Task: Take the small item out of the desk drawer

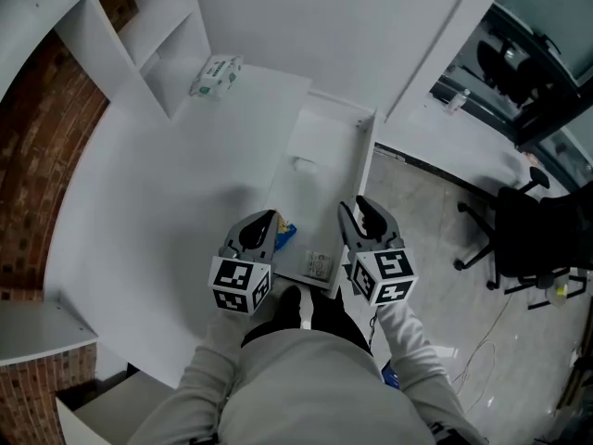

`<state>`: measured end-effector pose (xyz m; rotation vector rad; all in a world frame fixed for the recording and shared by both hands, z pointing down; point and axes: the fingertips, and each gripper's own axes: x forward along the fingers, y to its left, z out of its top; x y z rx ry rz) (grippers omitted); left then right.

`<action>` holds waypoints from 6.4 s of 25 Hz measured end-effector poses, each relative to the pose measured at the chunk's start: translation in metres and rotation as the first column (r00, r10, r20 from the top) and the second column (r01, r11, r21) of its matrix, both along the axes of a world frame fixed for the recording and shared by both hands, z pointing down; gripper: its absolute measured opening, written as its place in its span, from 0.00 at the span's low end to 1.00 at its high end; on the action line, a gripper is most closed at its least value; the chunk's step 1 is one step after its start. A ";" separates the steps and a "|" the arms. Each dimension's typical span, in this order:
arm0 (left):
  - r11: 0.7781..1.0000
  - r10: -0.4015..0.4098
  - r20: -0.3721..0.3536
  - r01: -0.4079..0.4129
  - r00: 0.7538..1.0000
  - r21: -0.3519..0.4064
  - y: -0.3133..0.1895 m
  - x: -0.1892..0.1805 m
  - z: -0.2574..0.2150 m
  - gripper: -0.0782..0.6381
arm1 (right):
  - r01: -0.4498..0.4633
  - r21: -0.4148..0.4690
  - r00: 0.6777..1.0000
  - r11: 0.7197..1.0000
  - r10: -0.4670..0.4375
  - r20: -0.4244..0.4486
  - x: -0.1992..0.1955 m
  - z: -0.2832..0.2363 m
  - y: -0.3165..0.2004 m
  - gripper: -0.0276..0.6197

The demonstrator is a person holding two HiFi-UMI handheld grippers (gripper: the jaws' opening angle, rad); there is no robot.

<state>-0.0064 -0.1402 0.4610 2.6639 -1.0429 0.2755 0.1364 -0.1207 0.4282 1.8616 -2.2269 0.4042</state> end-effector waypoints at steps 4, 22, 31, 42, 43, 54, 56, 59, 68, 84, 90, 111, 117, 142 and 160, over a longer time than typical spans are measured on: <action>0.999 -0.047 -0.010 0.047 0.999 -0.011 -0.016 0.003 0.001 0.14 | 0.072 -0.048 0.997 0.996 -0.073 -0.021 0.003 0.014 -0.030 0.28; 0.963 -0.261 0.051 0.264 0.964 -0.048 -0.075 0.012 0.015 0.14 | 0.393 -0.323 0.887 0.861 -0.448 -0.113 0.001 0.113 -0.144 0.44; 0.934 -0.346 0.078 0.351 0.935 -0.069 -0.080 0.013 0.025 0.14 | 0.495 -0.471 0.756 0.730 -0.629 -0.179 -0.004 0.165 -0.172 0.44; 0.893 -0.426 0.113 0.437 0.898 -0.107 -0.080 0.008 0.042 0.14 | 0.498 -0.644 0.597 0.581 -0.768 -0.231 -0.021 0.226 -0.185 0.47; 0.887 -0.438 0.116 0.450 0.892 -0.109 -0.080 0.005 0.043 0.14 | 0.495 -0.659 0.578 0.566 -0.781 -0.237 -0.023 0.233 -0.186 0.47; 0.828 -0.530 0.128 0.544 0.839 -0.139 -0.068 -0.025 0.053 0.14 | 0.437 -0.737 0.521 0.516 -0.813 -0.261 -0.032 0.274 -0.197 0.47; 0.823 -0.536 0.127 0.550 0.835 -0.139 -0.066 -0.029 0.053 0.14 | 0.419 -0.741 0.513 0.524 -0.810 -0.284 -0.030 0.276 -0.201 0.45; 0.812 -0.552 0.126 0.565 0.825 -0.144 -0.063 -0.035 0.055 0.14 | 0.399 -0.738 0.508 0.544 -0.801 -0.315 -0.026 0.278 -0.203 0.37; 0.822 -0.545 0.108 0.555 0.832 -0.130 -0.059 -0.040 0.048 0.14 | 0.438 -0.700 0.607 0.563 -0.760 -0.232 -0.031 0.250 -0.188 0.36; 0.882 -0.456 0.114 0.465 0.883 -0.074 -0.050 -0.024 0.034 0.14 | 0.529 -0.497 0.733 0.688 -0.665 -0.140 -0.040 0.142 -0.146 0.35; 0.899 -0.424 0.116 0.432 0.898 -0.062 -0.044 -0.026 0.028 0.14 | 0.545 -0.405 0.770 0.734 -0.629 -0.104 -0.048 0.101 -0.126 0.35; 0.941 -0.338 0.090 0.340 0.937 -0.004 -0.044 -0.041 0.004 0.14 | 0.395 -0.184 0.917 0.900 -0.398 0.024 -0.034 0.022 -0.076 0.35; 0.945 -0.326 0.076 0.326 0.942 0.011 -0.042 -0.050 -0.003 0.14 | 0.349 -0.134 0.937 0.928 -0.343 0.066 -0.035 0.009 -0.064 0.35; 0.944 -0.329 0.061 0.328 0.942 0.025 -0.048 -0.065 -0.007 0.14 | 0.239 -0.025 0.968 0.971 -0.236 0.086 -0.026 -0.011 -0.063 0.34; 0.943 -0.332 0.067 0.330 0.941 0.029 -0.049 -0.055 -0.009 0.14 | 0.242 0.008 0.969 0.970 -0.242 0.048 -0.015 -0.017 -0.067 0.34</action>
